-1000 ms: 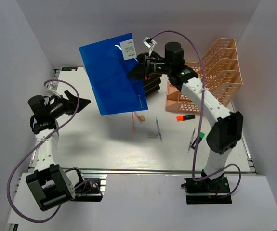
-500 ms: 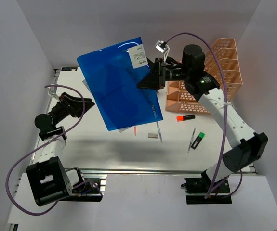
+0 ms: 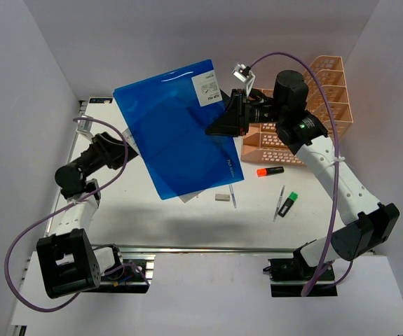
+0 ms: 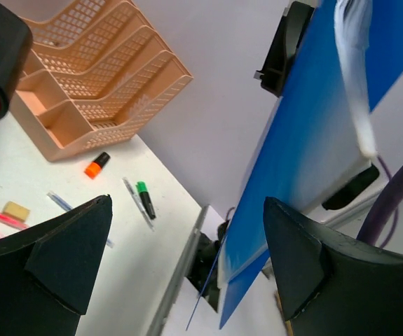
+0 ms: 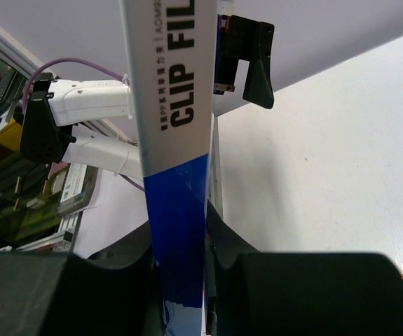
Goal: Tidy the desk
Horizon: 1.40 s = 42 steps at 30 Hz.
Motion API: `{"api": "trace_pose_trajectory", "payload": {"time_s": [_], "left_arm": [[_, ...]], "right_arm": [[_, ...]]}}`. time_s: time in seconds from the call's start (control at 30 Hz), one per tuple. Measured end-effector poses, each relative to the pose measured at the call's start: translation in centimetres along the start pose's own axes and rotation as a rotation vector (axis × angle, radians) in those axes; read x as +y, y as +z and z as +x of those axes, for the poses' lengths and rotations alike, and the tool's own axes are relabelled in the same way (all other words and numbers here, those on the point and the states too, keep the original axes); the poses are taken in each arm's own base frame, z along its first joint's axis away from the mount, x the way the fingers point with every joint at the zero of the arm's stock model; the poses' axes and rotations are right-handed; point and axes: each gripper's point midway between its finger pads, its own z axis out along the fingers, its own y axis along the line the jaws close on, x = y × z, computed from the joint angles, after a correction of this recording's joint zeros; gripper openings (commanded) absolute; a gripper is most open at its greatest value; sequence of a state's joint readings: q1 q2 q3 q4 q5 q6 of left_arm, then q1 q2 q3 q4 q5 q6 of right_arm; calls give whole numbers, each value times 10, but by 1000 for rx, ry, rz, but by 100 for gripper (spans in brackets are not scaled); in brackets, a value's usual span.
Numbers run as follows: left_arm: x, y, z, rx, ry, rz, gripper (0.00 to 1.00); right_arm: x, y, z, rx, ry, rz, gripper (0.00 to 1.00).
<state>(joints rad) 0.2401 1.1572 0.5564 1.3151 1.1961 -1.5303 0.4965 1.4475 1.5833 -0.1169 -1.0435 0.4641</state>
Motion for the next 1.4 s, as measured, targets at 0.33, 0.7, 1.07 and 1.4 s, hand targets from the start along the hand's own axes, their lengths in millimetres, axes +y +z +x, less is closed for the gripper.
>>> {"api": "trace_pose_trajectory", "payload": {"time_s": [0.33,0.7,1.07,1.4], "left_arm": [[-3,6,5,43,-109,17,90],[13,2,-7,32,17,-15,93],[24,-2,-21,11,136,-65,98],[19,3,-14,20,124,-13,98]], "right_arm": [[-10,6,2,4,8,-23,0],[-22,-6,-12,-29,-5,17,0],[-44,-38,-34,-96,-6,95,0],[-36,-43,-49,-128,-12,40,0]]}}
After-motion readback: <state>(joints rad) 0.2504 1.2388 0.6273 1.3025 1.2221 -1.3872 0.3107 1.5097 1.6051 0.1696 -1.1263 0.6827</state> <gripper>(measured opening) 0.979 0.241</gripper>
